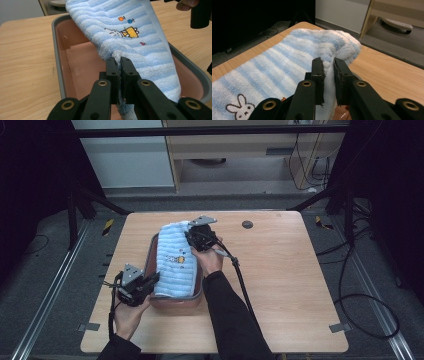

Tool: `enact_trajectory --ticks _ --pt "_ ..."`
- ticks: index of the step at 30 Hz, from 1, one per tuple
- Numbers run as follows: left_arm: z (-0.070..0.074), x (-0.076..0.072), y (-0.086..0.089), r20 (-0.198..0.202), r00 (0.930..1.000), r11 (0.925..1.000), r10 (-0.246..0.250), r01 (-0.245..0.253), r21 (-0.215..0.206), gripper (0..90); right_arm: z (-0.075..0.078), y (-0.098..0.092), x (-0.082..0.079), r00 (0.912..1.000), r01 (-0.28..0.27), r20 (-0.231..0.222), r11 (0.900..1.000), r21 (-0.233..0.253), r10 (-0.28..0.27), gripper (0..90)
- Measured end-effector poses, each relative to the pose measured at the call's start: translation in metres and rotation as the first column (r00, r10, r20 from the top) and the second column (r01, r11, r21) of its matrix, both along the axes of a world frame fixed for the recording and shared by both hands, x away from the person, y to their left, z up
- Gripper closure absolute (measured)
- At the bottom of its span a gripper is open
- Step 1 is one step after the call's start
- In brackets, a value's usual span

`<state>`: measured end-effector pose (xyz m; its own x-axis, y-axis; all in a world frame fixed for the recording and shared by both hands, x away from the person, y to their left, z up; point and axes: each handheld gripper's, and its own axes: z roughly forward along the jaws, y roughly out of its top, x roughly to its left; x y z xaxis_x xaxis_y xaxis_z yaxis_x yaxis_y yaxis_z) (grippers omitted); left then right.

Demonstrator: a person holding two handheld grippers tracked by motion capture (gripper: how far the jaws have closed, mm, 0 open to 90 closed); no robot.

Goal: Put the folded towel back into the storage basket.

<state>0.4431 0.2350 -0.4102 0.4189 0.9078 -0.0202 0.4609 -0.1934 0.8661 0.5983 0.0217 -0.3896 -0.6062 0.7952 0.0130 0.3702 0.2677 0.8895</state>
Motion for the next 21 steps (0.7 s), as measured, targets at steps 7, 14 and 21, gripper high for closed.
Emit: enact_trajectory --ticks 7,14,21 --pt "-0.008 0.002 -0.001 -0.024 0.9997 0.9999 0.002 -0.002 0.015 85.7 -0.014 0.003 0.004 0.9997 0.003 -0.023 1.000 -0.013 -0.003 79.8" --pt "-0.015 0.006 -0.002 -0.045 0.9989 0.9995 0.013 -0.012 0.028 85.7 -0.026 0.003 0.007 0.9990 0.010 -0.043 1.000 -0.027 -0.011 79.6" --pt "-0.019 0.006 -0.003 -0.060 0.9980 0.9994 0.018 -0.017 0.030 85.6 -0.034 0.003 0.008 0.9982 0.013 -0.057 0.999 -0.041 -0.015 79.3"
